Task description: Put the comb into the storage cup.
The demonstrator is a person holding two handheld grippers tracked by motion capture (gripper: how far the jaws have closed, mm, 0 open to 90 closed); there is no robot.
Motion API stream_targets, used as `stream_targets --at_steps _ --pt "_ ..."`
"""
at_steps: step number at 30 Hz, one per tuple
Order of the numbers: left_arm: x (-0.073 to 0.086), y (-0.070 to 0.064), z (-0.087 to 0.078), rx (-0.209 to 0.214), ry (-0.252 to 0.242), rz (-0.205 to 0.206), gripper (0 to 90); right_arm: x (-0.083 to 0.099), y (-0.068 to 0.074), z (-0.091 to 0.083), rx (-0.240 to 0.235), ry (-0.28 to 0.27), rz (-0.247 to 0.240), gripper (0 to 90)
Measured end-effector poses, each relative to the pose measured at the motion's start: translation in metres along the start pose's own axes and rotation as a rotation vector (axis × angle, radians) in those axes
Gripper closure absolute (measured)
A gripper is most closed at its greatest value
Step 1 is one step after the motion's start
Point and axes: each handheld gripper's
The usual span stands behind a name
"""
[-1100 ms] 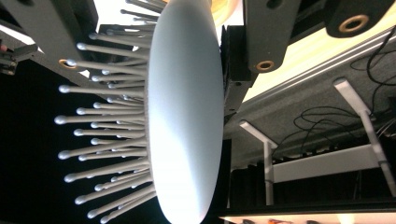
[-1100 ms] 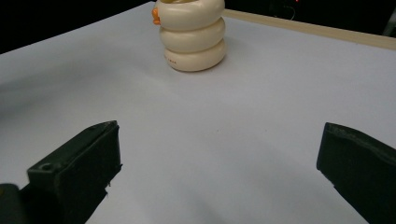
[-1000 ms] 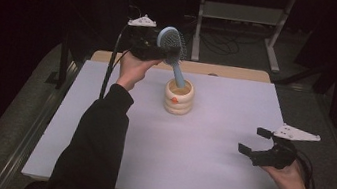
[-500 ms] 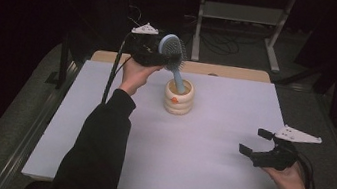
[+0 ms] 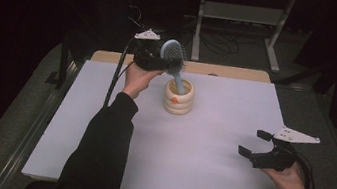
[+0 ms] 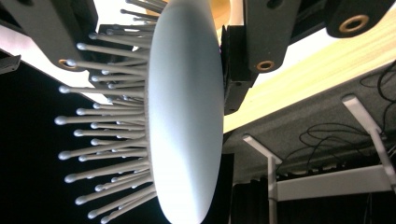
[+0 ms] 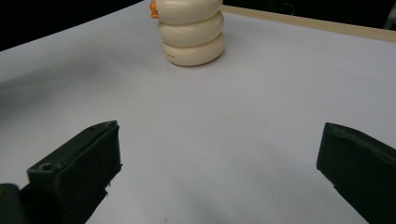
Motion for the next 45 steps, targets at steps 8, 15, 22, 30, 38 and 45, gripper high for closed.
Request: stream_targets --at_steps 8,15,22,30,38,45 --pt "0.009 0.004 0.004 -0.012 -0.001 -0.021 52.6 0.001 0.0 0.0 -0.007 0.003 0.008 0.0" --pt "0.017 0.007 0.005 -0.027 0.006 -0.03 52.6 0.001 0.0 0.001 -0.012 0.011 0.007 0.0" --pt "0.028 0.01 0.01 -0.034 0.021 -0.042 52.6 0.002 0.0 0.001 -0.016 0.02 0.011 0.0" --pt "0.038 0.013 0.014 -0.035 0.014 -0.07 52.6 0.003 0.0 0.001 -0.017 0.023 0.009 0.0" --pt "0.041 0.016 0.015 -0.045 -0.009 -0.11 51.9 0.003 0.0 0.001 -0.019 0.024 0.011 0.0" --pt "0.044 0.019 0.012 -0.078 -0.026 -0.115 48.7 0.003 0.0 0.001 -0.019 0.027 0.01 0.0"
Point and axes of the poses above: each handheld gripper's, and its own axes: z roughly forward along the jaws, x roughly out of its underside, y roughly to its left, and after that the axes turned 12 degrees about -y, right-handed
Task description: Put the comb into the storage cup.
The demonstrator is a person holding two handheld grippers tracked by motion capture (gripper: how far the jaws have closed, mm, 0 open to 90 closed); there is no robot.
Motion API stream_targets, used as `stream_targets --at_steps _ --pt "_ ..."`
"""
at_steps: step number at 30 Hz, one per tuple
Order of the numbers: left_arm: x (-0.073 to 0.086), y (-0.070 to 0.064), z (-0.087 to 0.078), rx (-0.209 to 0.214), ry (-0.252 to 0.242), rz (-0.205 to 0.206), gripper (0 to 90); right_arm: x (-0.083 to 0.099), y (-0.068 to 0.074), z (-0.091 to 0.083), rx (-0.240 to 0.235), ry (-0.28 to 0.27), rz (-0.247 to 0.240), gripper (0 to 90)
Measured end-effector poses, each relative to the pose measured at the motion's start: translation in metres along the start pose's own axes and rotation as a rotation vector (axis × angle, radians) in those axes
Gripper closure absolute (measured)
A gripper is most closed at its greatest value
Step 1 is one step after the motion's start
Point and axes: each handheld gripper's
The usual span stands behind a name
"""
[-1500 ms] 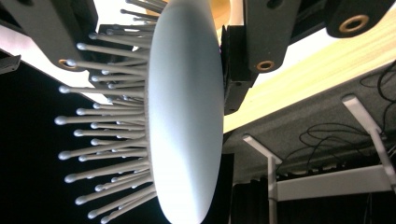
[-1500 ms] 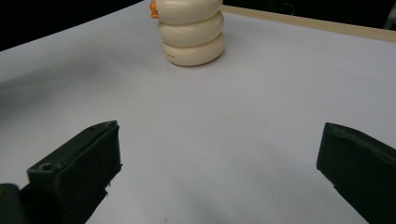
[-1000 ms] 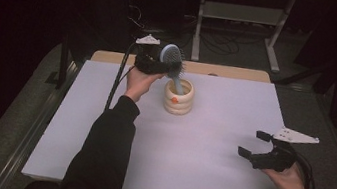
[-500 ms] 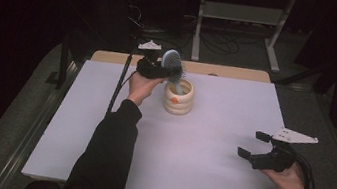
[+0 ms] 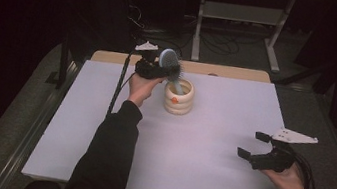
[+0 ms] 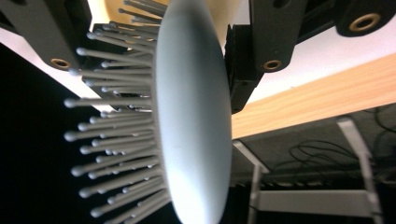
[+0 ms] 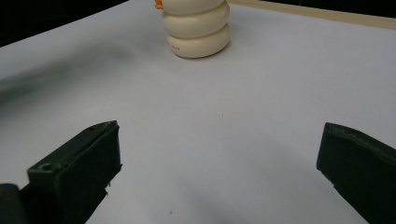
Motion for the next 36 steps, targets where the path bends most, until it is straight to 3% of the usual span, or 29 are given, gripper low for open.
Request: stream_targets --at_steps 4,16,23,25,29,30,31,36 --pt "0.002 0.0 -0.002 -0.016 -0.005 0.012 47.7 0.0 0.0 -0.001 -0.001 -0.005 0.002 0.0" --pt "0.002 0.004 -0.012 0.016 0.015 0.024 44.2 0.0 -0.001 -0.001 -0.003 -0.004 0.002 0.0" --pt "0.0 0.009 -0.021 0.025 0.01 0.021 31.6 0.0 0.0 -0.001 -0.005 -0.004 0.003 0.0" --pt "0.0 0.009 -0.022 0.018 0.021 0.032 19.9 0.0 -0.001 -0.001 -0.006 -0.005 0.003 0.0" --pt "0.001 0.012 -0.028 0.016 0.032 0.04 11.3 0.0 0.0 -0.001 -0.008 -0.005 0.001 0.0" --pt "0.001 0.013 -0.029 0.01 0.033 0.046 2.9 0.0 0.0 -0.001 -0.009 -0.004 0.0 0.0" --pt "0.001 0.013 -0.03 -0.004 0.041 0.056 2.9 0.0 0.0 -0.001 -0.009 -0.004 0.0 0.0" --pt "0.003 0.018 -0.041 0.012 0.031 0.064 0.0 0.0 0.0 -0.001 -0.008 -0.005 -0.003 0.0"
Point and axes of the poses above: each handheld gripper's, and its own axes: z roughly forward along the jaws, x roughly out of its underside, y roughly to its left, and after that the axes turned 12 degrees about -y, right-handed
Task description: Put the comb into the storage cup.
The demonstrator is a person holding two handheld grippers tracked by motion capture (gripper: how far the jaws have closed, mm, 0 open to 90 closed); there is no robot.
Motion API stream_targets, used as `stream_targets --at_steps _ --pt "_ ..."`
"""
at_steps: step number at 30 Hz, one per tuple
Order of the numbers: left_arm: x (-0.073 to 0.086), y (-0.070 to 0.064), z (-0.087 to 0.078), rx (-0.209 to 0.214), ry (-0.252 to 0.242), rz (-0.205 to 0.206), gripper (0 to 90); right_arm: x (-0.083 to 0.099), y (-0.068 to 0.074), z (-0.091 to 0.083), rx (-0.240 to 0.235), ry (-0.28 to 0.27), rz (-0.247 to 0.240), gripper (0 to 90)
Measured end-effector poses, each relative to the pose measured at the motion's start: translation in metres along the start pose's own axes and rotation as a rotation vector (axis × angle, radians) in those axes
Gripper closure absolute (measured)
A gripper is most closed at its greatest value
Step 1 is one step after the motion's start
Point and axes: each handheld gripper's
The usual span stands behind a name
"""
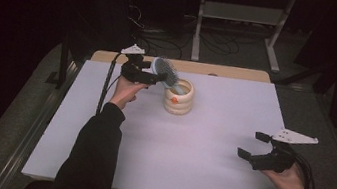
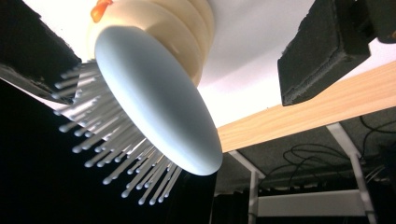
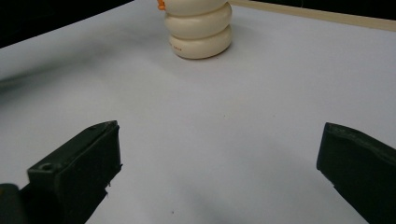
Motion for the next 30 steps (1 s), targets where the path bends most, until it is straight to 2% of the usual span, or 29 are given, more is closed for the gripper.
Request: stream_targets --at_steps 10,14,24,30 --pt "-0.003 0.002 -0.026 0.02 -0.073 0.017 0.0 0.0 0.0 0.0 0.002 0.001 -0.002 0.0" --pt "-0.004 0.002 -0.036 0.032 -0.073 0.029 0.0 0.0 0.0 0.0 0.003 0.002 -0.003 0.0" --pt "0.0 0.01 -0.063 0.024 -0.097 0.043 0.0 0.0 0.002 0.002 0.003 0.009 -0.013 0.0" --pt "0.006 0.012 -0.072 0.012 -0.09 0.033 0.0 0.0 0.001 0.001 0.004 0.006 -0.012 0.0"
Point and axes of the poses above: each handheld gripper's, and its own axes: z roughly forward along the jaws, x roughly out of its underside, y roughly to its left, and after that the axes turned 12 degrees about -y, right-handed
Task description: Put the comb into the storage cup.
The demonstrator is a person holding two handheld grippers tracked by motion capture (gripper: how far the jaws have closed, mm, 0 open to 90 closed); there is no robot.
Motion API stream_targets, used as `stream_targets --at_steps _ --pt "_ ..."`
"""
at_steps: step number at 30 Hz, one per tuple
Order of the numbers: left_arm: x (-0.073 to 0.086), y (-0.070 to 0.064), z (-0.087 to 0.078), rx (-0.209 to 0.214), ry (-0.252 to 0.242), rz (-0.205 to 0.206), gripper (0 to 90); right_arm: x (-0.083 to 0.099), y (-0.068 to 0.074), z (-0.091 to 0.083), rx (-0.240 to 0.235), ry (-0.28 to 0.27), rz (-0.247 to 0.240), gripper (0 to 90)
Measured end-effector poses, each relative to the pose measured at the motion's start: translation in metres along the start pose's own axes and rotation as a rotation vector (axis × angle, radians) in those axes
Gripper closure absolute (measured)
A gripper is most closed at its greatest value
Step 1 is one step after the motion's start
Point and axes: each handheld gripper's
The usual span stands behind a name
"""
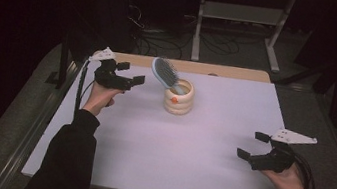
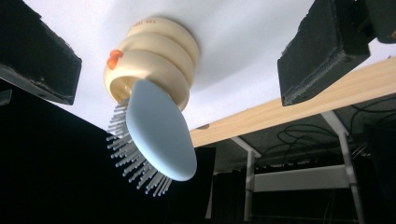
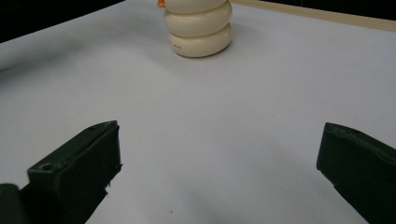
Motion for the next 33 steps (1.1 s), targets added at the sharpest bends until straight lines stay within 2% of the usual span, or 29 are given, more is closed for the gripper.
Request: stream_targets --at_steps 4,6,15,28,33 --pt "0.002 0.0 -0.009 -0.004 -0.012 -0.007 0.0 0.0 0.0 0.0 0.0 0.003 0.0 0.0" --pt "0.002 0.0 -0.014 -0.015 -0.011 0.006 0.0 0.0 0.001 0.001 0.0 0.005 -0.001 0.0" --pt "0.009 0.001 -0.032 -0.038 -0.017 0.014 0.0 0.0 0.001 0.001 0.0 0.005 -0.005 0.0" --pt "0.019 -0.006 -0.058 -0.042 -0.012 0.036 0.0 0.0 0.001 0.002 -0.001 0.009 -0.012 0.0" --pt "0.022 -0.006 -0.07 -0.029 -0.03 0.037 0.0 0.0 0.001 0.001 -0.001 0.009 -0.011 0.0"
Point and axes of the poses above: each handheld gripper's, and its own axes: z roughly forward along the jaws, x roughly out of its underside, y roughly to its left, and after that the axes turned 12 degrees about -y, right-handed
